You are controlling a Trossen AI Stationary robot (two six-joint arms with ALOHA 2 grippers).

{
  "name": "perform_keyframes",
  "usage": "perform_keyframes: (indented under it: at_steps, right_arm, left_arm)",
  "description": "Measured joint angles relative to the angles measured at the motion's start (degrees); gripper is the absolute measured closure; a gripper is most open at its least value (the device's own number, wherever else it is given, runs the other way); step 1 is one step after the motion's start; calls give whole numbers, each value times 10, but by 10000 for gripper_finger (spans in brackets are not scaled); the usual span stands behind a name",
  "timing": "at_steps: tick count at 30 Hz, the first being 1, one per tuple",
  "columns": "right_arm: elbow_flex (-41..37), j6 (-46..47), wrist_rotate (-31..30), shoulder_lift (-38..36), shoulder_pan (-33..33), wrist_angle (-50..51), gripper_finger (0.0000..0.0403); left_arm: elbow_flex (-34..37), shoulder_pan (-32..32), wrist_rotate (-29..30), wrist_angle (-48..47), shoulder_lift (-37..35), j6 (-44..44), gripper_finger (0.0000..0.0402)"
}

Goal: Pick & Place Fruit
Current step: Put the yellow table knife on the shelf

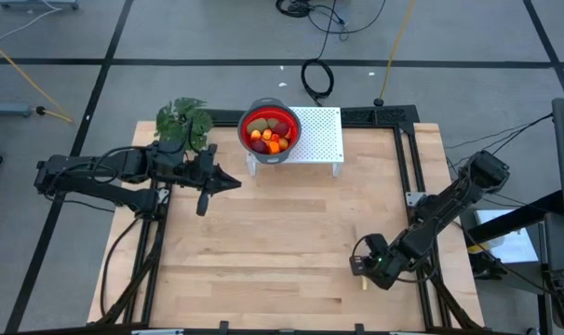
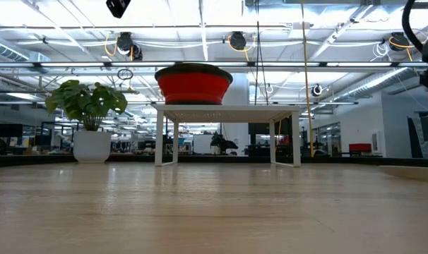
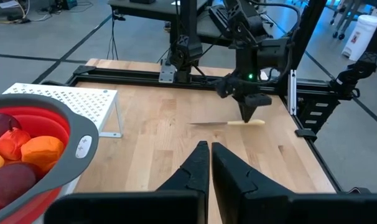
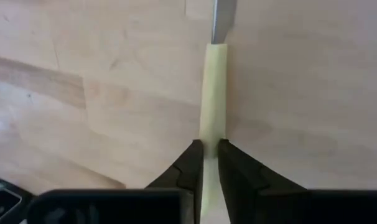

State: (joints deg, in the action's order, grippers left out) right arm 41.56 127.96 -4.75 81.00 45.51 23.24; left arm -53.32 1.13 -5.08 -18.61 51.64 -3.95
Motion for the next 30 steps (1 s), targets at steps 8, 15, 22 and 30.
perform_keyframes:
  at_steps: [8,15,22,30]
  right_arm:
    - [0,-23,-14,-33,-13,43,401]
    - [0,-61,-13,-34,-24,52,402]
    - [0,-107,-12,-34,-24,52,397]
    - [0,-123,-12,-34,-24,44,394]
  left_arm:
    - [0,0,0,0,0,0,399]
    - [0,0,0,-1,0,0,386]
    - [0,0,0,-1,0,1,399]
    - [0,0,0,-10,0,1,384]
